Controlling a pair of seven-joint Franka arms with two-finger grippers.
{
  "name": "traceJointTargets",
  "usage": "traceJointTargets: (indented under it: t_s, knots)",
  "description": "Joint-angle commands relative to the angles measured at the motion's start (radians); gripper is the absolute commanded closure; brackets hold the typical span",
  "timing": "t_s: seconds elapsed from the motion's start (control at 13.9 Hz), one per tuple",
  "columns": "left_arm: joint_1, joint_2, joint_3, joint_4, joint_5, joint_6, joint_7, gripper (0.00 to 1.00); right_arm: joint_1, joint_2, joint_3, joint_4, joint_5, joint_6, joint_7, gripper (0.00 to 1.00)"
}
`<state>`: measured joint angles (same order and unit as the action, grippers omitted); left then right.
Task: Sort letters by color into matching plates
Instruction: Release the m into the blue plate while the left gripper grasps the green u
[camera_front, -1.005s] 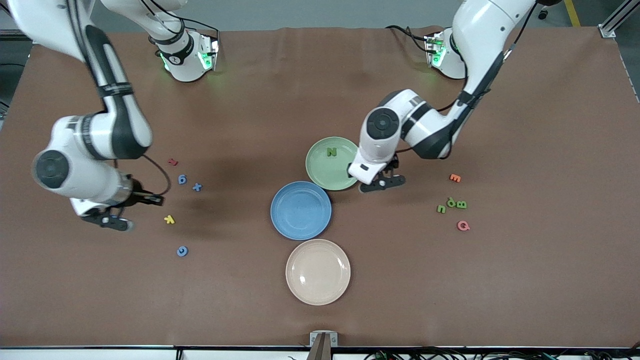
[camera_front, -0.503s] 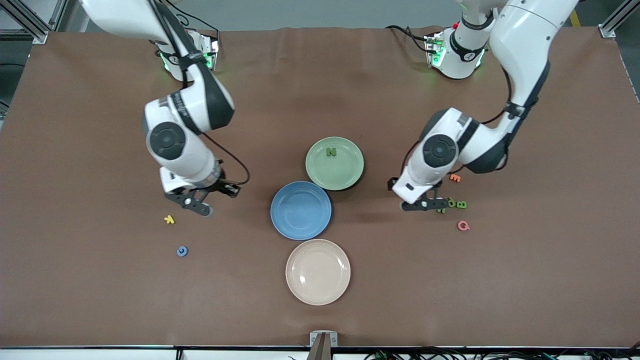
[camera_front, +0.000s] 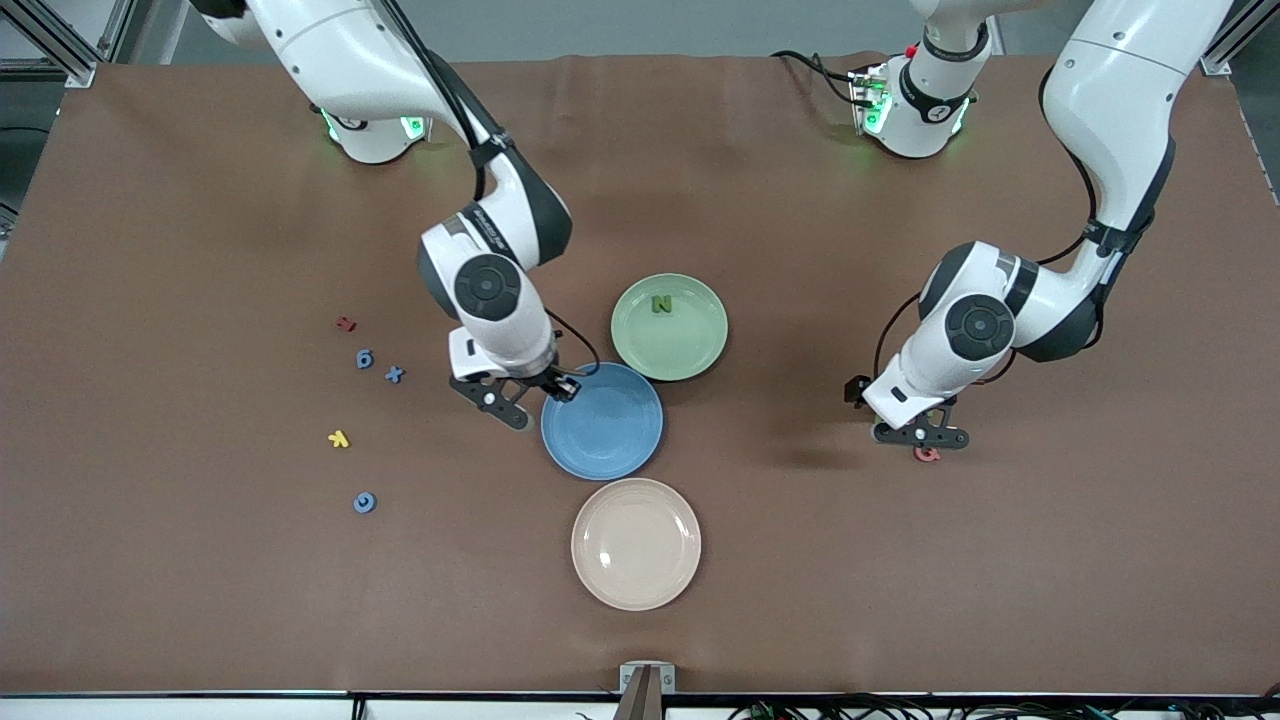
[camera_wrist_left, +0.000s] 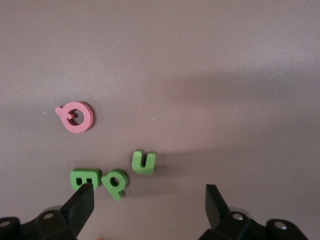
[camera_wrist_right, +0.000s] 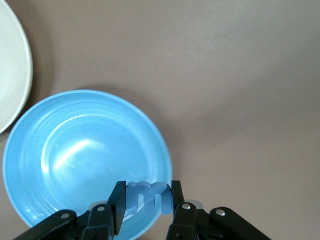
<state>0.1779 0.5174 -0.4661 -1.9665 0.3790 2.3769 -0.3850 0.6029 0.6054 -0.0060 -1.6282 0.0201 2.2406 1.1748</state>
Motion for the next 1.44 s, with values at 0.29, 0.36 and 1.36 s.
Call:
traceJointTargets:
  t_s: [0.29, 0.36, 1.36]
  knots:
    - [0.043, 0.082, -0.006, -0.005, 0.109, 0.099, 0.04, 0.27, 0.049, 0.138, -0.011, 0.105, 0.004, 0.073, 0.083, 1.0]
    - [0.051, 0.088, -0.006, -0.003, 0.118, 0.1, 0.044, 0.31, 0.051, 0.143, -0.011, 0.108, 0.004, 0.074, 0.083, 1.0]
    - [0.055, 0.113, -0.006, -0.006, 0.12, 0.122, 0.058, 0.63, 0.066, 0.166, -0.011, 0.117, 0.006, 0.083, 0.082, 1.0]
